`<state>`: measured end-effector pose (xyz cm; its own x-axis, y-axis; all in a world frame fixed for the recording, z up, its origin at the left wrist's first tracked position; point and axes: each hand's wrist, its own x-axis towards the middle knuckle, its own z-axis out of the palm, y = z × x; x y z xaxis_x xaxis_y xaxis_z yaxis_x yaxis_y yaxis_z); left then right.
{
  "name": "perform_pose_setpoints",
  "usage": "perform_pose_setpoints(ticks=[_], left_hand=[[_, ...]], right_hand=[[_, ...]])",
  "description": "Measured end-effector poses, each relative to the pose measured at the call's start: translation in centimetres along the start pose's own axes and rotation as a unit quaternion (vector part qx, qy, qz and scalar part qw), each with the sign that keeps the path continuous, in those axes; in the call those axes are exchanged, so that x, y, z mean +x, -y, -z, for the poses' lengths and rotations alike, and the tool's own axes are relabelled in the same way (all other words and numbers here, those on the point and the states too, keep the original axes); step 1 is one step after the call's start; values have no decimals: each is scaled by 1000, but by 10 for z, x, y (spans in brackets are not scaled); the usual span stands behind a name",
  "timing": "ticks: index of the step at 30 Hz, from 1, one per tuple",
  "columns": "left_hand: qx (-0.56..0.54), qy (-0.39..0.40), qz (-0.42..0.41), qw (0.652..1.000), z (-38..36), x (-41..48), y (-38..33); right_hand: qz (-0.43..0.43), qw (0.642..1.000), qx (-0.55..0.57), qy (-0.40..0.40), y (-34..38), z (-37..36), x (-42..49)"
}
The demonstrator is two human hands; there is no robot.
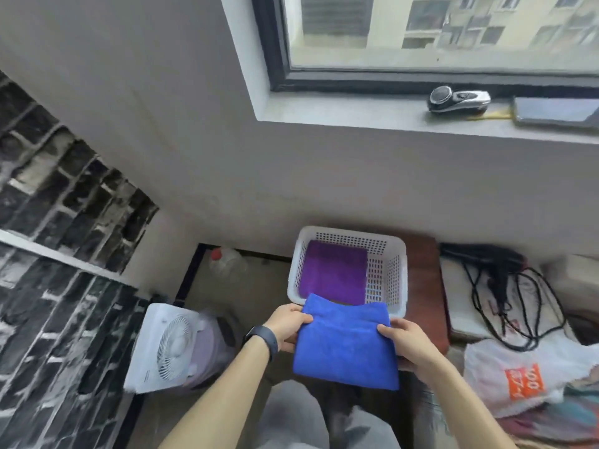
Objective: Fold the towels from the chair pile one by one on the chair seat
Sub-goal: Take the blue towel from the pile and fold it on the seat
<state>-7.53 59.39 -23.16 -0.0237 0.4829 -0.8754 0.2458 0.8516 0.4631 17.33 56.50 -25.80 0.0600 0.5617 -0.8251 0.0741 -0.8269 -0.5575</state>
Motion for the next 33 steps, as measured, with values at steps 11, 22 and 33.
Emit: perform_pose_setpoints(ticks=[11, 22, 33], left_hand=[[9, -52, -27, 998, 11, 139, -65], [243, -114, -67, 961, 11, 184, -98], [318, -167, -34, 933, 6, 191, -106]], right_hand=[[13, 999, 26, -37, 72, -13, 117], [-13, 999, 13, -51, 81, -25, 183], [-19, 997, -19, -74, 88, -32, 201]])
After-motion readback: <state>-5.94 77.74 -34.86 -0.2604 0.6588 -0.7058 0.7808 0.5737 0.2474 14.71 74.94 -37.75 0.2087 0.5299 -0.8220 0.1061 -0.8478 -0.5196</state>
